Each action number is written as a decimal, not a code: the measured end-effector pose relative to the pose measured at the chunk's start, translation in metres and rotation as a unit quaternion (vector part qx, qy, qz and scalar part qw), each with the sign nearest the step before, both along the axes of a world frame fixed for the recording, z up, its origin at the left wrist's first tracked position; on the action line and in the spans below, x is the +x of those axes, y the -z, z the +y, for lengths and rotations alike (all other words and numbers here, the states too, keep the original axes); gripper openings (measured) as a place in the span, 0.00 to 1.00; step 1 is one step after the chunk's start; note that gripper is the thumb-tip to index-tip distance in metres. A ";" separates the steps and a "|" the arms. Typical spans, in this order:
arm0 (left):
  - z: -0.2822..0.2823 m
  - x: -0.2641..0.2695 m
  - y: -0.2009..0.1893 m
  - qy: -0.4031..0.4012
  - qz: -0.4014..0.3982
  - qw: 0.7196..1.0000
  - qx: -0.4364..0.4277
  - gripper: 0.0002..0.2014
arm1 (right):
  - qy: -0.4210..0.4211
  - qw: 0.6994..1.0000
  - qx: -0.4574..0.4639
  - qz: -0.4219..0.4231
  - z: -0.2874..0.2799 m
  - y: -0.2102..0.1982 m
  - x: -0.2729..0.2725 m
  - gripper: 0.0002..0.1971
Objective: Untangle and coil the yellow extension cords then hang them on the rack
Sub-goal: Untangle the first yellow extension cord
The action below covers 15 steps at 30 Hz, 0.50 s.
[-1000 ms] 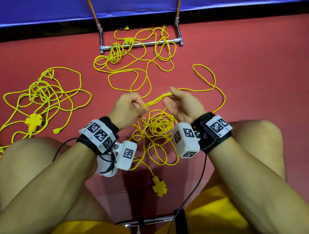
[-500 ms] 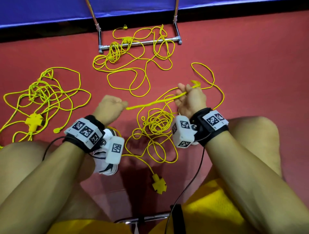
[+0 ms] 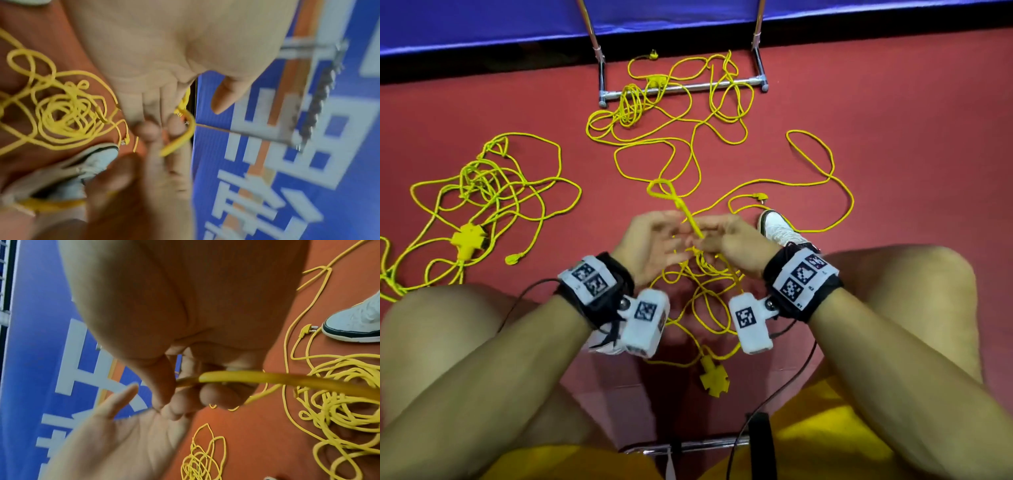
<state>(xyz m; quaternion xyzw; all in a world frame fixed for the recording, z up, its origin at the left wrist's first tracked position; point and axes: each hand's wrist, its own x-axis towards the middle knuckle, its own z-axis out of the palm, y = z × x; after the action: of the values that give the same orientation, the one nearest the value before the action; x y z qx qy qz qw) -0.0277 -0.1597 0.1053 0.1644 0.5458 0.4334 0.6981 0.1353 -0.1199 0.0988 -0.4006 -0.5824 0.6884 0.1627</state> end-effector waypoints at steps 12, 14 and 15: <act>0.025 0.007 -0.024 -0.053 -0.062 0.993 0.085 0.08 | 0.150 0.975 0.139 -0.091 0.007 -0.002 -0.001 0.02; 0.022 0.007 -0.027 -0.026 -0.053 0.994 0.087 0.07 | 0.207 0.972 0.102 -0.043 0.010 -0.002 0.000 0.12; 0.020 0.008 -0.028 -0.019 -0.049 0.995 0.085 0.07 | 0.197 0.977 0.082 -0.028 0.012 0.000 -0.001 0.15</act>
<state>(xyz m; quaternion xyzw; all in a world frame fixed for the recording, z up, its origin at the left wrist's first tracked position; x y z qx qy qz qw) -0.0193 -0.1393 0.1332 0.1918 0.4752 0.4988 0.6990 0.1342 -0.1077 0.0990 -0.5115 -0.5508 0.5814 0.3112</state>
